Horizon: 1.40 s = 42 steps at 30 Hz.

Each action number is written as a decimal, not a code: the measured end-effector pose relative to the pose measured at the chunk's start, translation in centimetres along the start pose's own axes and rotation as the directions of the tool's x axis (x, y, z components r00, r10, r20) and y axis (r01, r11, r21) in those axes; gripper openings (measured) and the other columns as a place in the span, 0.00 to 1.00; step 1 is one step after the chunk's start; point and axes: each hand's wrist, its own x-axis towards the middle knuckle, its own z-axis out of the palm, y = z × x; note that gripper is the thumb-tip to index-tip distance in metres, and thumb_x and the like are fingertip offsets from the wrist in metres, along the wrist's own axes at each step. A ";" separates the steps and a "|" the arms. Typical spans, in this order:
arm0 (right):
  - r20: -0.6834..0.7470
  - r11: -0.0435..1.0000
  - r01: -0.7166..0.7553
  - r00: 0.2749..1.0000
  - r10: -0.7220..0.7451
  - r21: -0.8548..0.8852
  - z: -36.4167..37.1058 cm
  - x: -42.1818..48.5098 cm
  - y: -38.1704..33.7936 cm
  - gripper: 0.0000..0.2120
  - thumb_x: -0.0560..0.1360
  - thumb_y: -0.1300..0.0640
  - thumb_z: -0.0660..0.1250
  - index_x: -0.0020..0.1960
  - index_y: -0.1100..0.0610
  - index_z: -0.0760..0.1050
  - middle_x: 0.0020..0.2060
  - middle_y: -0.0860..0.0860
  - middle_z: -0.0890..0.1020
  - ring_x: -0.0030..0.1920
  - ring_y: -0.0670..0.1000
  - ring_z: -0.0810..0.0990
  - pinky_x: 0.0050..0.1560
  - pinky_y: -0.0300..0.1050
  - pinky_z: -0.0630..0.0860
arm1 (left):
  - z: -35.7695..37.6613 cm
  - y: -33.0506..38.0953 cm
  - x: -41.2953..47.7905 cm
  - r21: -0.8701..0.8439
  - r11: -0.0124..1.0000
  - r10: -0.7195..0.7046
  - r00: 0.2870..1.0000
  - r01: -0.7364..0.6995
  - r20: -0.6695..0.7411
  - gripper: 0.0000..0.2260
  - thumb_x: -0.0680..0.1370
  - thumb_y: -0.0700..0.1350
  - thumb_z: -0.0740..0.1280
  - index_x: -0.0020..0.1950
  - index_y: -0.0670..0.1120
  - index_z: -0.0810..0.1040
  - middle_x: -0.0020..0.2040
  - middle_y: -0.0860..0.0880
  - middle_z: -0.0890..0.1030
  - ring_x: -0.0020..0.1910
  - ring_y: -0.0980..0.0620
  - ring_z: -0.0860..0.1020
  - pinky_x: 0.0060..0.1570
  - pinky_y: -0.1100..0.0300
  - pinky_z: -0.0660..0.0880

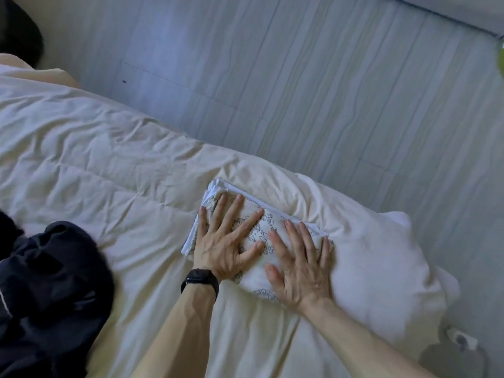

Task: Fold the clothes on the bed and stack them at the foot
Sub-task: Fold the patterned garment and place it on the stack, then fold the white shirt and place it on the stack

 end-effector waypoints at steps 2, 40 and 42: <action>-0.014 1.000 0.005 1.000 -0.005 -0.013 0.7 0.2 0.0 0.33 0.79 0.37 0.51 0.82 0.43 0.53 0.81 0.52 0.60 0.81 0.58 0.58 0.75 0.73 0.48 | 0.5 -0.5 0.3 -0.013 1.000 0.022 0.999 -0.023 -0.035 0.30 0.78 0.73 0.48 0.79 0.68 0.54 0.82 0.54 0.53 0.82 0.47 0.47 0.76 0.36 0.42; -0.039 0.275 0.920 0.297 -0.954 0.279 -32.8 -47.7 -26.6 0.13 0.79 0.59 0.70 0.63 0.54 0.83 0.62 0.49 0.83 0.67 0.53 0.79 0.67 0.51 0.75 | -18.3 26.1 -81.1 -0.377 0.207 -0.965 0.126 0.903 -0.228 0.19 0.80 0.53 0.61 0.70 0.55 0.74 0.69 0.53 0.75 0.64 0.48 0.74 0.61 0.53 0.71; -0.075 0.184 0.936 0.215 -0.974 0.299 -32.5 -53.4 -29.1 0.13 0.78 0.61 0.72 0.62 0.55 0.84 0.60 0.50 0.84 0.65 0.54 0.80 0.65 0.49 0.75 | -17.8 28.5 -88.4 -0.420 0.114 -0.969 0.007 0.900 -0.248 0.18 0.80 0.52 0.62 0.70 0.54 0.75 0.69 0.52 0.75 0.64 0.48 0.75 0.61 0.53 0.71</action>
